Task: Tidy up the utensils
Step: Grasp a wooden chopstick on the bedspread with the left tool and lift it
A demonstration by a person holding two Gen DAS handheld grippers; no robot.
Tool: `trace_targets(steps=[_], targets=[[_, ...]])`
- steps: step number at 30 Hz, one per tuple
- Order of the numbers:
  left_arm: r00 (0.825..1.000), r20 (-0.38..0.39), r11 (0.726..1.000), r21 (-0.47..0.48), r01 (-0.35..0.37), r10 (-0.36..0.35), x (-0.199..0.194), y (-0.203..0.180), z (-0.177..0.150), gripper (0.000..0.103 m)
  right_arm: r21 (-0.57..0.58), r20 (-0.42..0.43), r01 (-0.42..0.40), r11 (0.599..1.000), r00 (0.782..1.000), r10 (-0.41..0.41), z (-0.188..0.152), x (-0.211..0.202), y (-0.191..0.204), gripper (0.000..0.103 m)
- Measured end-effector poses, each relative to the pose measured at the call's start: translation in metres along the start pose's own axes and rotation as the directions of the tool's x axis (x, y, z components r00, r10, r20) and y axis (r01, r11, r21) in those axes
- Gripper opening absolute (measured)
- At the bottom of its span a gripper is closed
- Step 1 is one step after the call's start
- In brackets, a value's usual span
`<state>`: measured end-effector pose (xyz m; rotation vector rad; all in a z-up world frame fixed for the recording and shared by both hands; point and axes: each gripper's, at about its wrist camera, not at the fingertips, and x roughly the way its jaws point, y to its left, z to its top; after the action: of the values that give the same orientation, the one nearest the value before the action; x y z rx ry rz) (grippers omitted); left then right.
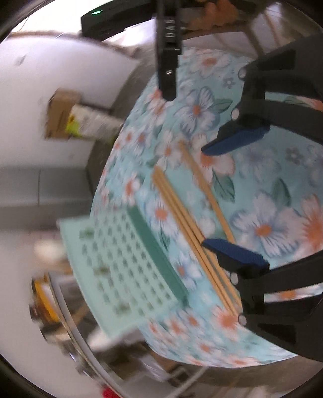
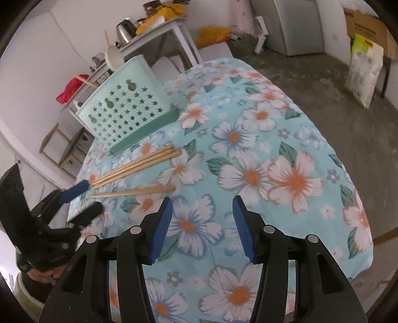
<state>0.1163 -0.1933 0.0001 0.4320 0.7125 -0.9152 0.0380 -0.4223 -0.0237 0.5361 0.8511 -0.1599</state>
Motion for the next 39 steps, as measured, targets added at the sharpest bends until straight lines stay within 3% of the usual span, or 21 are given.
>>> trace_targets(steps=[5, 10, 16, 22, 27, 31, 36, 39], targets=[[0.998, -0.056, 0.989, 0.146, 0.015, -0.007, 0.028, -0.017, 0.007, 0.052, 0.049, -0.008, -0.026, 0.998, 1.0, 0.027, -0.002, 0.001, -0.011, 0.049], [0.99, -0.133, 0.941, 0.338, -0.003, 0.05, 0.061, -0.036, 0.005, 0.043, 0.071, -0.001, -0.039, 0.997, 0.999, 0.039, -0.001, 0.0, -0.019, 0.049], [0.989, -0.12, 0.9, 0.434, -0.02, 0.08, 0.068, -0.051, 0.004, 0.022, 0.097, -0.006, -0.042, 0.994, 0.999, 0.043, 0.001, 0.002, -0.031, 0.049], [0.984, -0.015, 0.789, 0.6, -0.133, 0.176, 0.066, -0.077, -0.008, 0.014, 0.109, -0.005, -0.05, 0.993, 0.999, 0.051, 0.001, 0.002, -0.035, 0.049], [0.976, 0.055, 0.754, 0.626, -0.198, 0.211, 0.057, -0.079, -0.006, 0.012, 0.11, 0.005, -0.055, 0.992, 0.998, 0.055, 0.002, -0.003, -0.035, 0.048], [0.958, 0.142, 0.734, 0.617, -0.283, 0.25, 0.037, -0.075, 0.0, 0.01, 0.112, 0.009, -0.061, 0.992, 0.998, 0.06, 0.003, -0.005, -0.035, 0.048], [0.928, 0.225, 0.746, 0.552, -0.373, 0.297, 0.011, -0.068, 0.013, 0.007, 0.128, 0.014, -0.095, 0.987, 0.995, 0.094, 0.003, -0.007, -0.033, 0.047], [0.9, 0.276, 0.758, 0.487, -0.434, 0.338, -0.008, -0.057, 0.023, 0.006, 0.138, 0.014, -0.119, 0.983, 0.993, 0.118, 0.005, -0.007, -0.031, 0.047]])
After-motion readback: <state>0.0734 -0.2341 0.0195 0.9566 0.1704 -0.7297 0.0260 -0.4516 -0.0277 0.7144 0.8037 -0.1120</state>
